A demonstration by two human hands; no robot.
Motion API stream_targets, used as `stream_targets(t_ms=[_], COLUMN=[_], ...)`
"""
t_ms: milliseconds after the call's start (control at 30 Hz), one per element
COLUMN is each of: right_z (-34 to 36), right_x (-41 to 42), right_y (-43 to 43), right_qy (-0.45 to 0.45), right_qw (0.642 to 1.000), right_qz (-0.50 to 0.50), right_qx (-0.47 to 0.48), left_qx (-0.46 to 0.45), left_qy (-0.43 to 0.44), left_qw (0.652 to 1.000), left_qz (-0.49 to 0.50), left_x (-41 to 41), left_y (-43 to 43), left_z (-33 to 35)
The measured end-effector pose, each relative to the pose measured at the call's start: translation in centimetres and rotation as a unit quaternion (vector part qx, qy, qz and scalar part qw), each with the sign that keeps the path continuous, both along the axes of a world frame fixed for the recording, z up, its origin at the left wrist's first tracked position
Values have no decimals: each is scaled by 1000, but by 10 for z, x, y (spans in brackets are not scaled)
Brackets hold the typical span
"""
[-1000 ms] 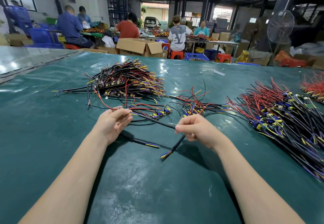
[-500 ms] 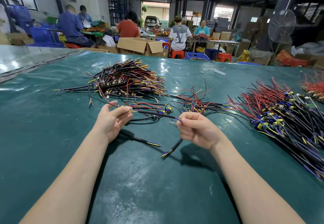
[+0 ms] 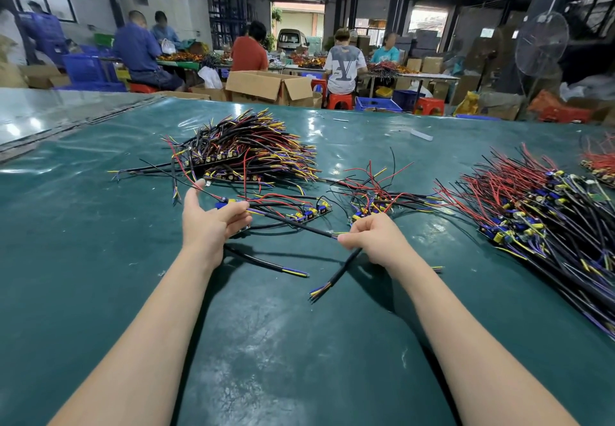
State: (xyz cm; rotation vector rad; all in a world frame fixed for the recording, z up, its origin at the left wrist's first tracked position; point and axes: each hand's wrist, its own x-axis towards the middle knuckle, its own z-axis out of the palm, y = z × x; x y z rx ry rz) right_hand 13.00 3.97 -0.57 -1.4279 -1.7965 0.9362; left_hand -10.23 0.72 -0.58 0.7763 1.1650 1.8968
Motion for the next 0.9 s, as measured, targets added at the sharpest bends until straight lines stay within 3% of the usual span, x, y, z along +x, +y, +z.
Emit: stream_targets(t_ms=[200,367,533,633,767,900], right_z=[-5,-2,-2,5,12,7], right_x=[-3,2,4,14,25,8], right_y=[1,-1,-2,-7,-3,-4], right_qy=[-37,168,124,171,290,259], right_qw=[996,979,976,942,920,949], right_qz=[-75,115,161,240,155,68], right_qx=[37,-27,-79,-157,-212,-166], left_qx=[8,21,9,-10,-34,-57], left_qy=[23,-38,-55,-89,-98,-9], left_qw=[1000,998,998,996,986,967], left_qz=[3,37,22,-23,-130,-247], left_x=[4,-3,-1,-8,-10,4], left_y=[0,-1,-1,-2,-7,-12], left_z=[-2,0,2,4,7,13])
